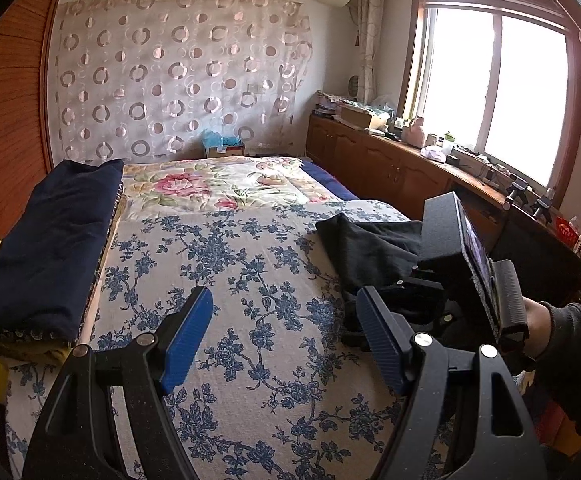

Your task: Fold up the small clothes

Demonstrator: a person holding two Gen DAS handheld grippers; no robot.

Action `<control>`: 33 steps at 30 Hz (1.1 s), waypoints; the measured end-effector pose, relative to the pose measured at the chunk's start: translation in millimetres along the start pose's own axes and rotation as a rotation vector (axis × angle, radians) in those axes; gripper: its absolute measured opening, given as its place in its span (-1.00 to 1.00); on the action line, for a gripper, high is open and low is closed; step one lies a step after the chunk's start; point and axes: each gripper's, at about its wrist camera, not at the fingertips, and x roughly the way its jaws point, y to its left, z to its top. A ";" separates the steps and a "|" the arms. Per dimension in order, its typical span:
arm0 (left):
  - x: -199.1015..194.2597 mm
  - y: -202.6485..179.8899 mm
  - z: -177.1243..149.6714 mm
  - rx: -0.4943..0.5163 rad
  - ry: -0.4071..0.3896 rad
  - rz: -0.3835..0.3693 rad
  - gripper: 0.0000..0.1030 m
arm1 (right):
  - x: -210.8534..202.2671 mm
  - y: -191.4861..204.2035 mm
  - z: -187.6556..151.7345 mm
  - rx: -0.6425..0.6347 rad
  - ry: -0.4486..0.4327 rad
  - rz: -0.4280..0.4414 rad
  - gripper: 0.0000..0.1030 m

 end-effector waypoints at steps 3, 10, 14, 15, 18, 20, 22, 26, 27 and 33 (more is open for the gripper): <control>0.0 -0.2 0.0 -0.001 0.001 -0.001 0.46 | -2.2 -0.6 -1.2 0.003 -0.003 0.002 0.14; 2.2 -4.4 -0.4 0.006 0.012 -0.009 0.46 | -5.4 0.4 -1.5 -0.030 0.002 -0.045 -0.62; 2.5 -6.5 -1.1 0.010 0.014 -0.015 0.46 | -14.5 -7.9 -0.6 -0.011 -0.011 -0.014 -0.82; 2.9 -6.9 -1.1 0.011 0.016 -0.015 0.46 | -20.3 -11.4 0.0 -0.001 -0.027 -0.011 -0.83; 4.0 -7.5 -1.8 0.013 0.021 -0.017 0.46 | -42.4 -29.1 1.5 0.042 -0.084 -0.062 -0.84; 4.5 -8.6 -2.2 0.012 0.022 -0.021 0.46 | -58.7 -46.0 1.3 0.068 -0.118 -0.095 -0.84; 5.6 -10.6 -2.6 0.013 0.024 -0.024 0.46 | -74.2 -68.3 -0.2 0.106 -0.139 -0.132 -0.84; 9.0 -14.6 -4.2 0.019 0.032 -0.034 0.46 | -98.6 -112.8 -2.3 0.145 -0.158 -0.237 -0.84; 9.4 -15.6 -4.6 0.021 0.035 -0.037 0.46 | -102.5 -124.7 -2.7 0.156 -0.156 -0.266 -0.84; 13.5 -22.4 -6.9 0.033 0.050 -0.049 0.46 | -100.7 -184.4 -8.6 0.216 -0.107 -0.407 -0.84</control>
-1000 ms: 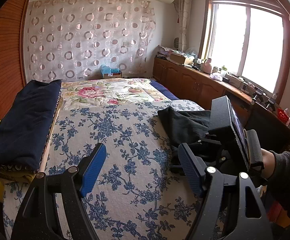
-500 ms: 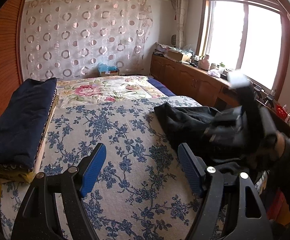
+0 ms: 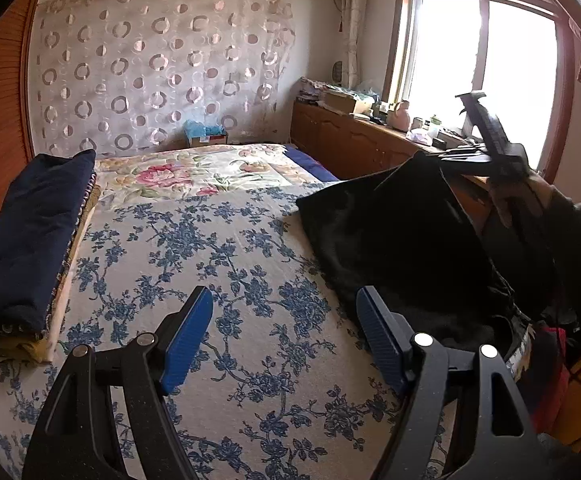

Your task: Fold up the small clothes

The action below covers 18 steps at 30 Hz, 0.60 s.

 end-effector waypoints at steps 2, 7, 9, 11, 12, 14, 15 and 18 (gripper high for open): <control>0.6 -1.3 -0.5 0.001 0.004 -0.002 0.46 | 16.7 -9.2 -3.4 0.021 0.043 -0.027 -0.84; 2.6 -4.8 -1.9 0.008 0.014 -0.008 0.46 | 51.8 -21.6 -10.9 0.101 0.124 -0.083 -0.70; 4.2 -6.5 -2.9 0.009 0.019 -0.012 0.46 | 56.8 -25.2 -10.6 0.139 0.142 -0.138 -0.45; 5.8 -8.8 -3.8 0.008 0.025 -0.022 0.46 | 54.8 -25.4 -9.5 0.164 0.136 -0.139 -0.41; 6.6 -10.5 -4.5 0.010 0.028 -0.027 0.46 | 50.1 -24.5 -10.0 0.167 0.125 -0.117 -0.40; 9.7 -15.5 -5.8 0.016 0.036 -0.038 0.46 | 37.9 -18.8 -14.6 0.156 0.112 -0.091 -0.40; 11.1 -17.7 -6.0 0.018 0.040 -0.042 0.46 | 28.8 -15.8 -18.9 0.145 0.106 -0.082 -0.41; 15.7 -26.4 -8.1 0.031 0.053 -0.060 0.46 | -2.1 -4.7 -38.2 0.133 0.081 -0.028 -0.40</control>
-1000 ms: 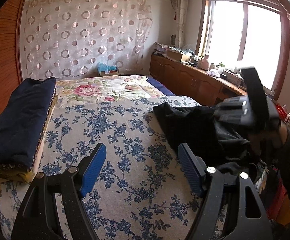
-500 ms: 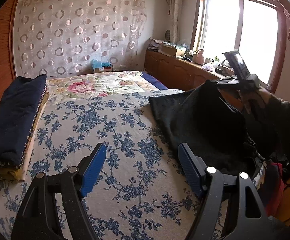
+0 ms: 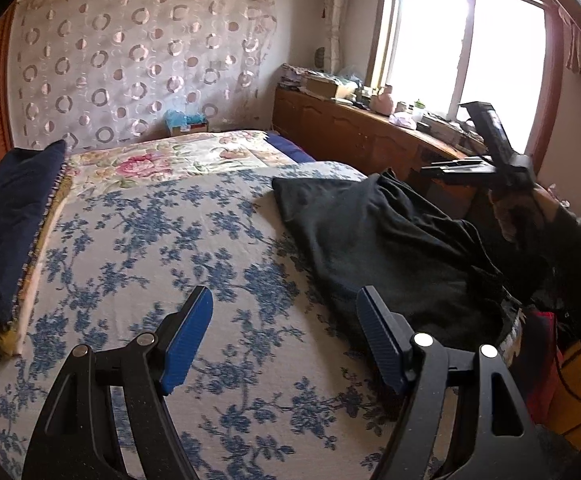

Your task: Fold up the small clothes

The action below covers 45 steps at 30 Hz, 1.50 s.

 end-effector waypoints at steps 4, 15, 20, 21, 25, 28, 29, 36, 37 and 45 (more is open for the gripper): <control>9.4 -11.6 -1.7 0.019 0.025 -0.024 0.46 | -22.6 14.3 -33.2 -0.034 -0.003 0.054 -0.40; 26.8 -34.7 -13.2 0.054 0.093 -0.062 0.46 | -69.6 16.9 -83.8 -0.004 0.012 0.124 -0.40; 28.5 -40.3 -15.3 0.062 0.101 -0.072 0.46 | -94.1 34.7 -100.0 -0.029 -0.006 0.177 -0.34; 28.4 -40.9 -15.8 0.063 0.102 -0.074 0.46 | -92.9 36.1 -103.6 -0.033 0.003 0.193 -0.29; 32.0 -40.9 -18.8 0.064 0.120 -0.082 0.46 | -84.1 39.9 -113.1 -0.035 0.051 0.211 -0.28; 35.4 -41.8 -21.0 0.062 0.135 -0.093 0.46 | -77.1 32.5 -118.1 -0.018 0.087 0.231 -0.28; 36.7 -42.6 -21.9 0.063 0.140 -0.093 0.46 | -77.2 28.8 -119.5 -0.017 0.092 0.243 -0.28; 39.9 -45.4 -25.6 0.063 0.158 -0.107 0.46 | -90.7 17.0 -129.4 -0.076 0.106 0.279 -0.87; 40.2 -45.3 -25.8 0.062 0.159 -0.108 0.46 | -95.1 13.6 -130.4 -0.078 0.102 0.276 -0.87; 41.6 -46.5 -26.2 0.063 0.163 -0.106 0.46 | -125.7 -18.7 -140.7 -0.044 0.124 0.219 -0.87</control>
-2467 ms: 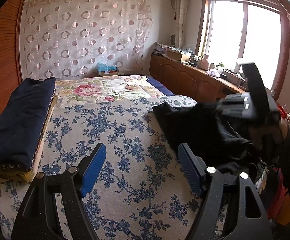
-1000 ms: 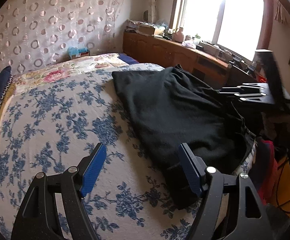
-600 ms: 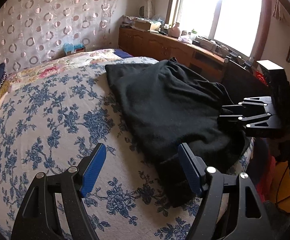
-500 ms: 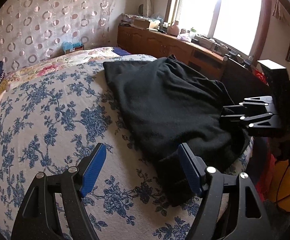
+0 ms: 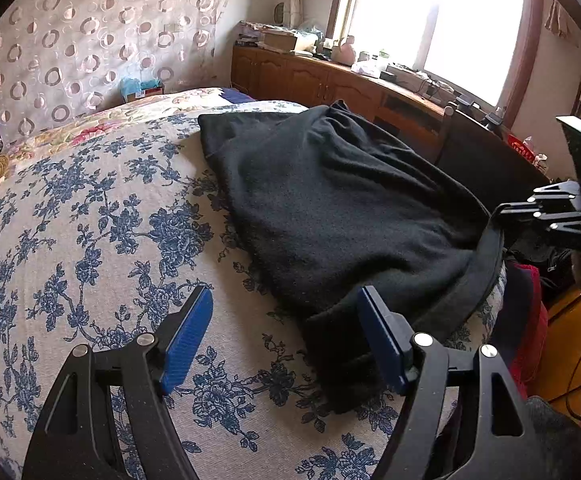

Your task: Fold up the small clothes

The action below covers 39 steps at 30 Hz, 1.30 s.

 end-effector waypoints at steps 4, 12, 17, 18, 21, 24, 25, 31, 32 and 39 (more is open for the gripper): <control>0.4 -0.2 -0.7 -0.001 0.003 0.003 0.46 | -17.9 3.3 0.4 0.005 -0.029 -0.044 -0.74; -0.9 -0.8 -5.3 -0.004 0.017 -0.008 0.46 | -21.7 25.2 4.9 0.045 -0.116 -0.083 -0.23; -5.7 -3.1 -11.6 -0.012 0.017 -0.044 0.32 | -0.4 31.0 -1.8 0.054 -0.096 -0.084 -0.23; -5.3 -3.8 -12.9 -0.015 0.026 -0.056 0.23 | 1.5 30.2 -3.4 0.058 -0.090 -0.088 -0.23; -4.1 -7.0 -16.6 -0.015 0.044 -0.071 -0.02 | 7.8 31.3 -7.5 0.066 -0.091 -0.095 -0.23; -2.5 -10.9 -21.1 -0.017 0.065 -0.088 -0.17 | 10.4 29.7 -8.3 0.087 -0.089 -0.084 -0.23; -3.0 -13.3 -22.9 -0.011 0.066 -0.089 -0.18 | 13.3 28.3 -6.5 0.088 -0.090 -0.084 -0.23; -4.2 -21.2 -26.1 -0.005 0.085 -0.115 -0.62 | 14.6 37.8 -4.3 0.049 -0.104 -0.083 -0.22; -5.1 -22.5 -26.3 -0.002 0.089 -0.129 -0.69 | 14.9 37.9 -3.8 0.049 -0.107 -0.080 -0.22; -37.0 -31.1 -19.2 0.012 0.026 -0.174 -0.89 | 1.4 48.2 -3.3 0.030 -0.147 -0.078 0.03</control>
